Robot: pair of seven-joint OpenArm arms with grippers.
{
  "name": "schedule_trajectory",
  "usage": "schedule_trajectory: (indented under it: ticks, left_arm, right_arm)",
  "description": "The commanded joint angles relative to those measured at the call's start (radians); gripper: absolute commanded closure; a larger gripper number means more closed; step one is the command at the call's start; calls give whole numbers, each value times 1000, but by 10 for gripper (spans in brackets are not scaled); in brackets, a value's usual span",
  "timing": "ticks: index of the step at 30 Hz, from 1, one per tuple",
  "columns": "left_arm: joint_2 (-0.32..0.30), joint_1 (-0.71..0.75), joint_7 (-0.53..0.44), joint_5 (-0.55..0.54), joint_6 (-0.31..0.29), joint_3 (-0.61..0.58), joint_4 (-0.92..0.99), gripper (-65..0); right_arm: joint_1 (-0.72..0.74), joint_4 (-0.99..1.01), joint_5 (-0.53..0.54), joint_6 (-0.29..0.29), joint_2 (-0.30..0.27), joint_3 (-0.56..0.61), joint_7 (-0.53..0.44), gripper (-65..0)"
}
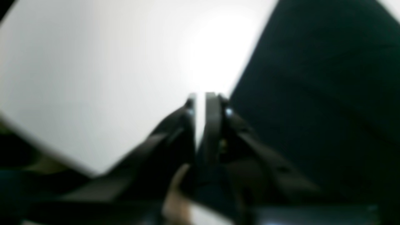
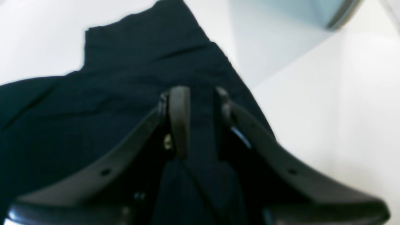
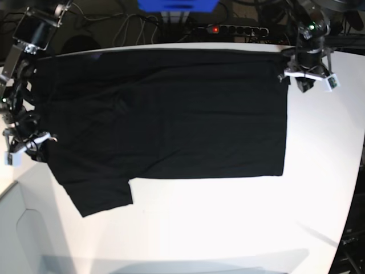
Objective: Fold the T-shirt properly
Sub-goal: 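Grasp the side edge near the sleeve with the right gripper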
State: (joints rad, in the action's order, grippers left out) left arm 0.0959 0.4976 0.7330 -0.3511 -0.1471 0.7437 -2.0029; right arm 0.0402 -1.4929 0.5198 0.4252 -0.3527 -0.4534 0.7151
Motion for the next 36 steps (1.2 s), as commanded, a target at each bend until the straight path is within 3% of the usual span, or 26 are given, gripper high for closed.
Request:
schedule_trajectory:
  ticks: [1, 4, 9, 15, 20, 22, 26, 30, 33, 36]
  left_arm:
    - [-9, 8, -19, -29, 1, 4, -19, -141]
    - [-17, 3, -17, -95, 1, 4, -19, -188]
    - [-68, 2, -17, -151, 1, 4, -16, -198]
    - [-104, -23, -11, -153, 1, 3, -5, -198]
    - [-106, -67, 61, -148, 1, 9, -5, -198]
    - [-104, -76, 72, -153, 1, 9, -5, -198]
    - [-100, -96, 90, -153, 1, 6, -5, -198]
    - [-100, -104, 110, -154, 1, 6, -5, -198]
    - [-97, -103, 110, -154, 1, 6, -5, -199]
    - [-95, -96, 110, -154, 1, 4, -5, -199]
  right_arm:
    - [42, 25, 7, 7, -27, 12, -18, -165]
    - [106, 130, 7, 7, -39, 31, -18, -181]
    - [152, 216, 7, 4, -38, 32, -18, -193]
    - [157, 245, 7, 7, -42, 34, -27, -190]
    - [195, 321, 7, 11, -93, 35, -24, -192]
    - [204, 357, 7, 50, -116, 34, -27, -193]
    - [254, 466, 6, 182, -144, 40, -25, -193]
    - [340, 605, 7, 273, -190, 149, -30, -194]
    - [393, 690, 7, 273, -197, 198, -64, -197]
    - [436, 746, 7, 273, -197, 239, -128, -241]
